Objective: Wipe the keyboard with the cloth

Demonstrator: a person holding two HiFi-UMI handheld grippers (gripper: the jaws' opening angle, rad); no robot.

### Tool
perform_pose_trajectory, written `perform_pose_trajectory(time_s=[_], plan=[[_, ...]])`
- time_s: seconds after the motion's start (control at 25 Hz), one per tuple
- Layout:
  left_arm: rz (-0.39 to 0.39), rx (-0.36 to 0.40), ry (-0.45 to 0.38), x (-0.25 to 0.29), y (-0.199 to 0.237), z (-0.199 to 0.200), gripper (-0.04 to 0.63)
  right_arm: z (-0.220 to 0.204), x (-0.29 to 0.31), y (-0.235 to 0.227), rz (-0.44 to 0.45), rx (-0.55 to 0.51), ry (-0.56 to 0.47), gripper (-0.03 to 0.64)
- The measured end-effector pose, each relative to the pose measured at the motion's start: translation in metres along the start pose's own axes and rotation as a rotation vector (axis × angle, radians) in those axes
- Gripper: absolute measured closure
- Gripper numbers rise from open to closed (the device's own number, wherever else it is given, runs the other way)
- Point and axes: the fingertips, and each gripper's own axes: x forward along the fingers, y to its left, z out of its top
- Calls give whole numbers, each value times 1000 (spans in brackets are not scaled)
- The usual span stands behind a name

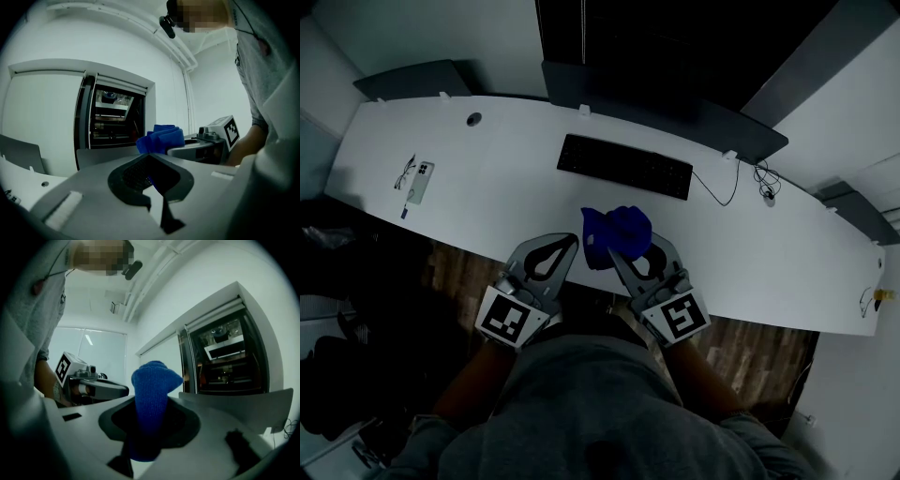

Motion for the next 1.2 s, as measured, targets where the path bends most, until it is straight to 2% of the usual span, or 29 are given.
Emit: perform_pose_trajectory(time_s=[0.16, 0.28, 0.44, 0.72, 0.84, 1.08, 1.2], plan=[[4, 25, -7, 27, 6, 5, 588, 1, 4, -25, 8, 3, -8, 491], [4, 14, 4, 44, 9, 5, 588, 0, 7, -40, 4, 20, 5, 491], [-7, 52, -21, 55, 17, 8, 588, -6, 12, -51, 3, 38, 27, 491], [-17, 13, 17, 70, 52, -3, 588, -13, 45, -71, -37, 47, 29, 491], [-51, 54, 10, 79, 75, -12, 588, -17, 66, -82, -55, 19, 49, 491], [-117, 6, 44, 100, 113, -24, 588, -37, 109, -104, -116, 36, 109, 491], [-143, 34, 48, 111, 137, -30, 588, -47, 135, -113, -145, 47, 129, 491]])
